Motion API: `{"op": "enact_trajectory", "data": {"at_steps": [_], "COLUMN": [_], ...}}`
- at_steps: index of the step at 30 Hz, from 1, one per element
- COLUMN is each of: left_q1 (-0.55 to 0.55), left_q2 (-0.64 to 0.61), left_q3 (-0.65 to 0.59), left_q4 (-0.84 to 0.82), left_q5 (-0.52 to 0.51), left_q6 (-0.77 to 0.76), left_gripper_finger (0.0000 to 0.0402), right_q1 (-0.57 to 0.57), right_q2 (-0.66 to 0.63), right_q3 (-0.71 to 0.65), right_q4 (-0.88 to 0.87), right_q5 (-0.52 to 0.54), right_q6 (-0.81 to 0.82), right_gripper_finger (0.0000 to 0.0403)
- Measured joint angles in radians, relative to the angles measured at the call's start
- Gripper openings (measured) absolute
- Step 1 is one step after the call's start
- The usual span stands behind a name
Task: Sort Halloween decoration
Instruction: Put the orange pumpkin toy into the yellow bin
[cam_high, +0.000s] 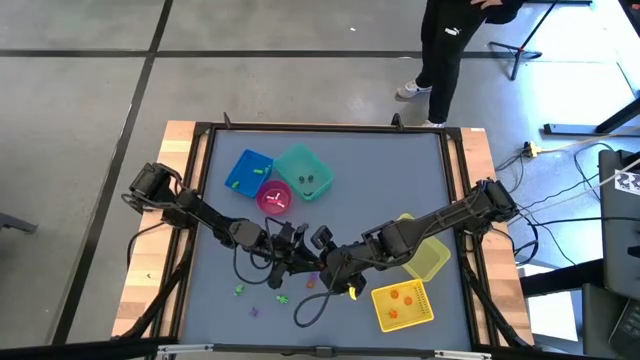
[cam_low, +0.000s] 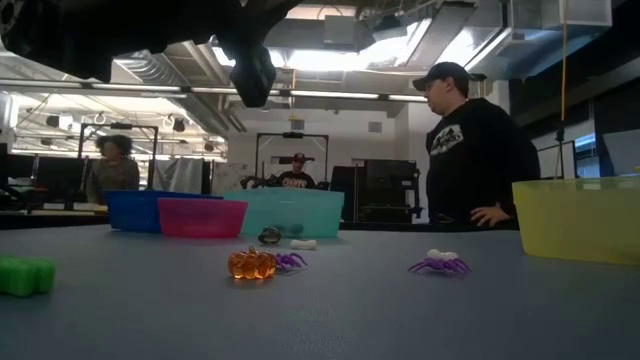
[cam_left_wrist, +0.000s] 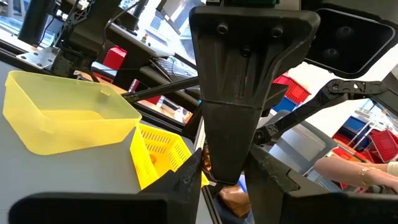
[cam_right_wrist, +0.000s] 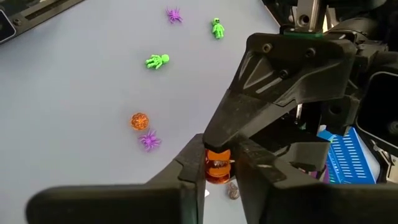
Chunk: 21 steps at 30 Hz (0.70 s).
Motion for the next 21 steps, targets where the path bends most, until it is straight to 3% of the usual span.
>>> {"op": "enact_trajectory", "data": {"at_steps": [7, 21], "left_q1": [0.000, 0.001], "left_q2": [0.000, 0.000], "left_q3": [0.000, 0.000], "left_q4": [0.000, -0.005], "left_q5": [-0.001, -0.006], "left_q6": [0.000, 0.001], "left_gripper_finger": [0.0101, 0.0185], "right_q1": [0.000, 0.000], "right_q2": [0.000, 0.000], "right_q3": [0.000, 0.000], "right_q4": [0.000, -0.046], "right_q5": [0.000, -0.002], "right_q6": [-0.001, 0.000], "right_gripper_finger": [0.0062, 0.0061]}}
